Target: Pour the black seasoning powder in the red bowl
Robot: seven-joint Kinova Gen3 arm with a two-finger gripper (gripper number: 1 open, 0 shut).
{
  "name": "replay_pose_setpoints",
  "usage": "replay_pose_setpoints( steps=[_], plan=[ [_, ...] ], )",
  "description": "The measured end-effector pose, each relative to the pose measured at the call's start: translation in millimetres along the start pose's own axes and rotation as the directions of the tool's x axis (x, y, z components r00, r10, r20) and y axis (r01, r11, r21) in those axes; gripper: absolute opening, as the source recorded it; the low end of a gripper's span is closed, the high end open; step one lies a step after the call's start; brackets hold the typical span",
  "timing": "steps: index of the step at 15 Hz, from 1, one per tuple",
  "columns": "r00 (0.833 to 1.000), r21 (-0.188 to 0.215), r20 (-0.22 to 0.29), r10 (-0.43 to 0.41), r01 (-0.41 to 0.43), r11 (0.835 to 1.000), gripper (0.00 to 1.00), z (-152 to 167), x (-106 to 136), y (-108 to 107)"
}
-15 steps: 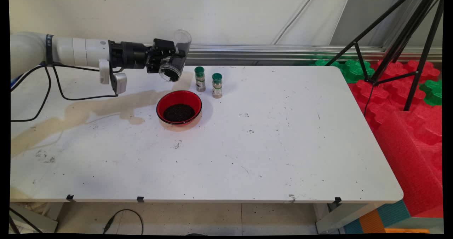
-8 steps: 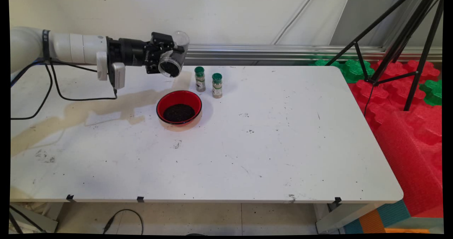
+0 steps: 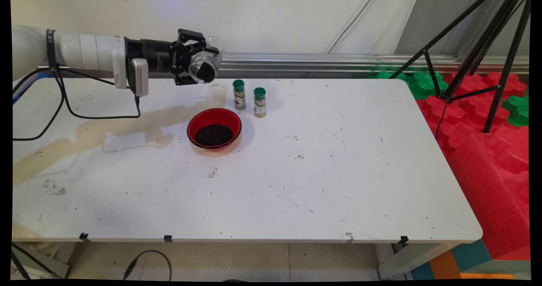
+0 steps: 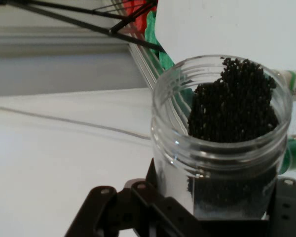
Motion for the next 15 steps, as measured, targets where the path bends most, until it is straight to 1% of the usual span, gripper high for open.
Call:
replay_pose_setpoints(
  steps=[2, 4, 5, 9, 12, 14, 15],
  plan=[
    [0.998, 0.0, 0.004, -0.067, 0.067, 0.998, 0.0, -1, -1, -3],
    [0.991, 0.002, 0.004, -0.135, 0.135, 0.991, 0.0, -2, -1, -7],
    [0.988, 0.003, 0.003, -0.156, 0.156, 0.988, 0.0, -3, -1, -8],
    [0.967, 0.005, -0.001, -0.256, 0.256, 0.967, 0.0, -4, -2, -13],
    [0.938, 0.002, -0.009, -0.345, 0.346, 0.938, 0.0, -6, -3, -19],
    [0.922, -0.001, -0.015, -0.388, 0.388, 0.922, 0.0, -7, -4, -21],
    [0.911, -0.003, -0.019, -0.413, 0.413, 0.911, 0.0, -8, -5, -22]
  ],
)
